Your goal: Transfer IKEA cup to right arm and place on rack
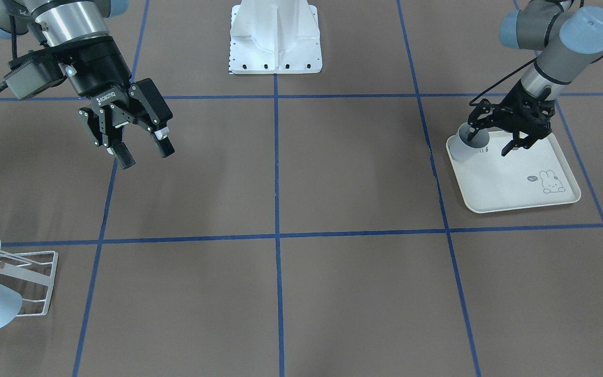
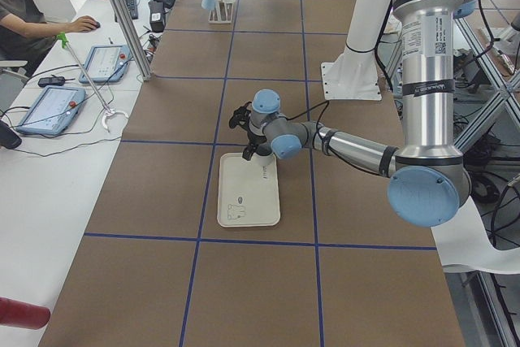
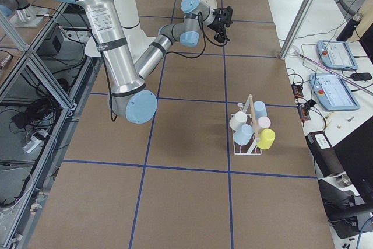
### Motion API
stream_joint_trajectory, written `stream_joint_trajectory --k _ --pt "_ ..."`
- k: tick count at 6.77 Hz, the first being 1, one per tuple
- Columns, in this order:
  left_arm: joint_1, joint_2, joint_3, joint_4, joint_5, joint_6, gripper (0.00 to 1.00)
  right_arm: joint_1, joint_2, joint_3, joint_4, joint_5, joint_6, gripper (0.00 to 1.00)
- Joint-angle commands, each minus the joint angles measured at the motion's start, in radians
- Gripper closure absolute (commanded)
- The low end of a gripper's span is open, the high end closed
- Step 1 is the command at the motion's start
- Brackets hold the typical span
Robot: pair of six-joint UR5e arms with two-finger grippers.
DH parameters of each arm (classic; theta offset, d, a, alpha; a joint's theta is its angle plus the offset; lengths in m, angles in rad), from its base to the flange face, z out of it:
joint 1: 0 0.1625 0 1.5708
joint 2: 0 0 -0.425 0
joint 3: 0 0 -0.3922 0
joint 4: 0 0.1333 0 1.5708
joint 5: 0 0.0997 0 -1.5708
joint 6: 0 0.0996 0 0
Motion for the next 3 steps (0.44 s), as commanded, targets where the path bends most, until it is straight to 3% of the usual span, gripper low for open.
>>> stream_joint_trajectory --k 1,2,3 --pt "0.0 0.01 0.002 0.001 -0.001 0.004 0.1 0.0 0.002 0.002 0.0 0.001 0.0 0.0" --pt "0.0 0.01 0.002 0.003 -0.001 0.005 0.1 0.0 0.002 0.002 0.0 0.001 0.0 0.0" --pt "0.0 0.012 0.002 0.003 -0.001 0.005 0.19 0.0 0.002 0.002 0.0 0.0 0.0 0.0"
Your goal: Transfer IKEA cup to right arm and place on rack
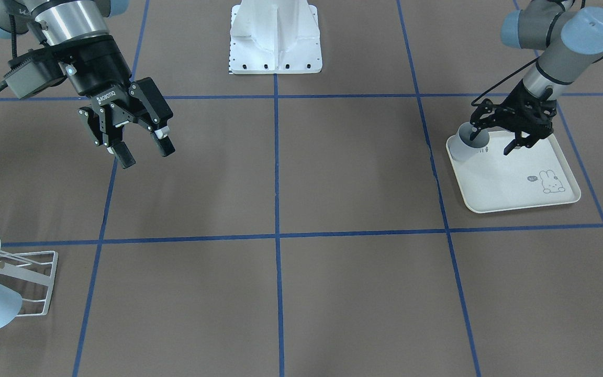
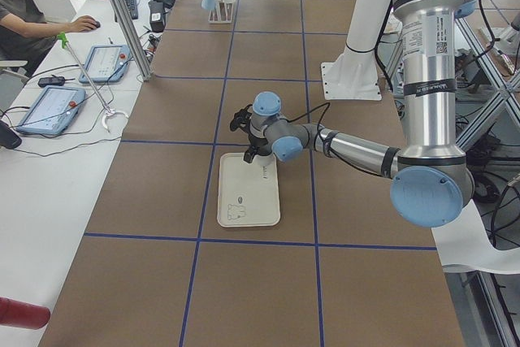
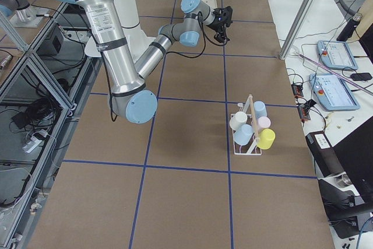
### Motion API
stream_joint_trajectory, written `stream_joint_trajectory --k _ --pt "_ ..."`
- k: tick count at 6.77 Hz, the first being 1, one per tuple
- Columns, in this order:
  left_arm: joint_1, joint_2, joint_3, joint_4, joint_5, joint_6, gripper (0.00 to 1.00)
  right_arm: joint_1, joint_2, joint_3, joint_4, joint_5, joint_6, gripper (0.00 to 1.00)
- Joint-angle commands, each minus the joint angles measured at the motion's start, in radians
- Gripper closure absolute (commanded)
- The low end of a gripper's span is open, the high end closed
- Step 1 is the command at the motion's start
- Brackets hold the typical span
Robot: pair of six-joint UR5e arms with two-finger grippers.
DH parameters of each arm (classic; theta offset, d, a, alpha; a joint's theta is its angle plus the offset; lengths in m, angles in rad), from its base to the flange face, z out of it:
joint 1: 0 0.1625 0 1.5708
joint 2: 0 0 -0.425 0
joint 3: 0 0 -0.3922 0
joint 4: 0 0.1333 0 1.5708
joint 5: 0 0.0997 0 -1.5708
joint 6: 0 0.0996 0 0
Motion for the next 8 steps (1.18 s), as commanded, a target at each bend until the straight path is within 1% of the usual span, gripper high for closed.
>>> stream_joint_trajectory --k 1,2,3,4,6,7,8 --pt "0.0 0.002 0.011 0.001 0.0 0.001 0.27 0.0 0.0 0.0 0.0 -0.001 0.0 0.0" --pt "0.002 0.002 0.015 0.001 0.0 0.001 0.32 0.0 0.0 0.0 0.0 0.0 0.0 0.0" --pt "0.002 0.0 0.017 0.001 0.0 0.001 0.33 0.0 0.0 0.0 0.0 0.0 0.0 0.0" --pt "0.002 0.002 0.015 0.001 0.0 0.001 0.38 0.0 0.0 0.0 0.0 0.0 0.0 0.0" --pt "0.003 0.0 0.015 0.001 0.0 0.001 0.68 0.0 0.0 0.0 0.0 0.0 0.0 0.0" --pt "0.008 0.0 0.015 0.001 0.0 0.001 0.75 0.0 0.0 0.0 0.0 0.0 0.0 0.0" --pt "0.008 0.0 0.011 -0.001 0.0 0.001 0.84 0.0 0.002 0.0 0.0 0.0 0.0 0.0"
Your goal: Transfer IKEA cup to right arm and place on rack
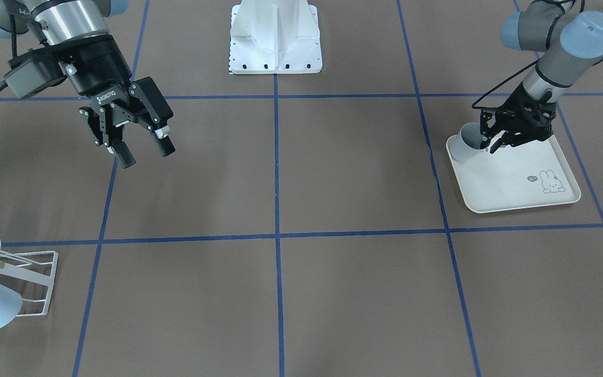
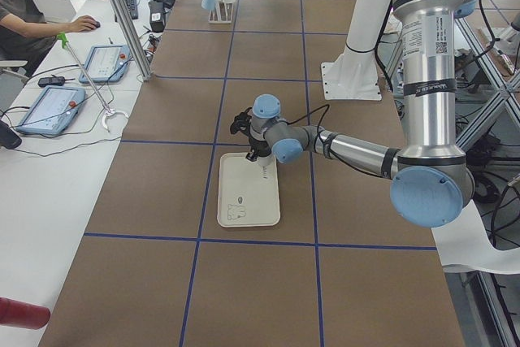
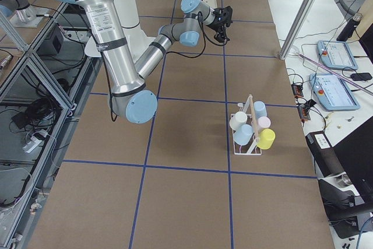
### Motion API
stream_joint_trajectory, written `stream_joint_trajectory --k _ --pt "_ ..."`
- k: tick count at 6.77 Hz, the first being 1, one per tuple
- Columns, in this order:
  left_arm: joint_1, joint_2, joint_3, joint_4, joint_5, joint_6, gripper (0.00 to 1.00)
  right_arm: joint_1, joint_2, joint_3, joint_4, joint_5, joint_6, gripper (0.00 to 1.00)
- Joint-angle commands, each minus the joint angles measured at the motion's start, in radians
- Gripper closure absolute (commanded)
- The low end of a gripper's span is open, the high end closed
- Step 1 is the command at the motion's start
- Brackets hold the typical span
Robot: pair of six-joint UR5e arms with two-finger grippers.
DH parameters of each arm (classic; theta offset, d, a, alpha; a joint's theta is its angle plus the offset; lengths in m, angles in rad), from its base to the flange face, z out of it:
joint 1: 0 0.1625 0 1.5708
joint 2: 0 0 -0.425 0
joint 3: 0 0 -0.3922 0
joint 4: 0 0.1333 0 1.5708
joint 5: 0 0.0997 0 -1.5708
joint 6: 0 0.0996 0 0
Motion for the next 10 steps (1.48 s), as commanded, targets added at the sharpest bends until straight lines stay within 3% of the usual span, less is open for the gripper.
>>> stream_joint_trajectory --k 1,3,6,8,10 --pt "-0.002 0.0 -0.008 -0.001 0.0 0.0 1.0 0.0 0.003 0.002 0.0 0.0 0.0 0.0" --pt "-0.015 0.026 -0.036 0.002 0.0 0.0 1.0 0.0 0.012 0.002 0.0 0.0 0.017 0.0" --pt "-0.232 -0.081 -0.033 0.077 0.006 -0.017 1.0 0.0 0.019 0.006 0.005 0.003 0.043 0.0" --pt "-0.265 -0.213 -0.001 0.072 0.017 -0.232 1.0 -0.003 0.021 -0.003 0.057 0.0 0.073 0.0" --pt "-0.262 -0.325 0.047 0.065 0.139 -0.451 1.0 -0.014 0.041 -0.024 0.066 0.0 0.089 0.0"
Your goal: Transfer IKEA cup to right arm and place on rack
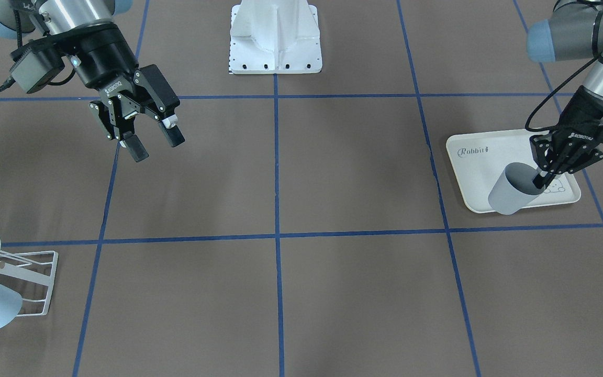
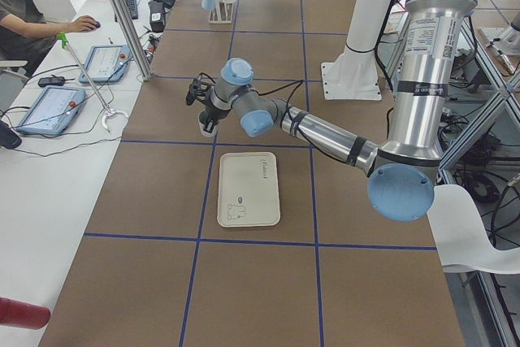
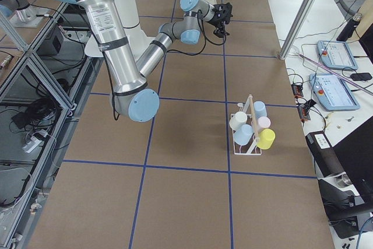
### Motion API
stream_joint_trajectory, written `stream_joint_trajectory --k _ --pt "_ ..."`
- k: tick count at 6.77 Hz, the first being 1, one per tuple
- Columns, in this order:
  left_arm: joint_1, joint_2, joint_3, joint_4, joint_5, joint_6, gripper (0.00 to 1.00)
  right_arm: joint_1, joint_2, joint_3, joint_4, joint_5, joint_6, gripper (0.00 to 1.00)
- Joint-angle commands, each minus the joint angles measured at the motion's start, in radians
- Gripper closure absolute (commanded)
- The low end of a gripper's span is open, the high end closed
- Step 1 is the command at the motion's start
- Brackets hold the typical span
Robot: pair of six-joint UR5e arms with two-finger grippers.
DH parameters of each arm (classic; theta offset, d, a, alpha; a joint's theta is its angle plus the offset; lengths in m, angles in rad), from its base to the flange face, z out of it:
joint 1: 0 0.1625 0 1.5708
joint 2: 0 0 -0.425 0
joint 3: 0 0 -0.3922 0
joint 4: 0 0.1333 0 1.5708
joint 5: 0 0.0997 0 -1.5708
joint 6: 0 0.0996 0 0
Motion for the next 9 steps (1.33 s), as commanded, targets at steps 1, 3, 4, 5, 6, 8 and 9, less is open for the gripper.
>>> stream_joint_trajectory --k 1,3,4,5,6,8,9 --pt "0.0 -0.122 0.068 -0.03 0.081 -0.257 1.0 -0.028 0.044 -0.036 0.009 -0.003 0.046 0.0" --pt "0.0 -0.168 0.138 -0.182 0.082 -0.479 1.0 -0.053 0.112 -0.066 0.021 -0.006 0.125 0.0" --pt "0.002 -0.171 0.189 -0.316 0.084 -0.599 1.0 -0.073 0.114 -0.111 0.134 -0.055 0.158 0.0" --pt "0.005 -0.185 0.276 -0.518 0.131 -0.781 1.0 -0.12 0.118 -0.195 0.302 -0.136 0.213 0.0" --pt "0.006 -0.203 0.365 -0.699 0.146 -0.924 1.0 -0.154 0.12 -0.255 0.427 -0.196 0.244 0.0" --pt "0.029 -0.263 0.447 -0.89 0.15 -1.181 1.0 -0.182 0.121 -0.274 0.521 -0.226 0.33 0.0" --pt "0.087 -0.283 0.455 -0.972 0.223 -1.324 1.0 -0.185 0.121 -0.273 0.555 -0.226 0.358 0.0"
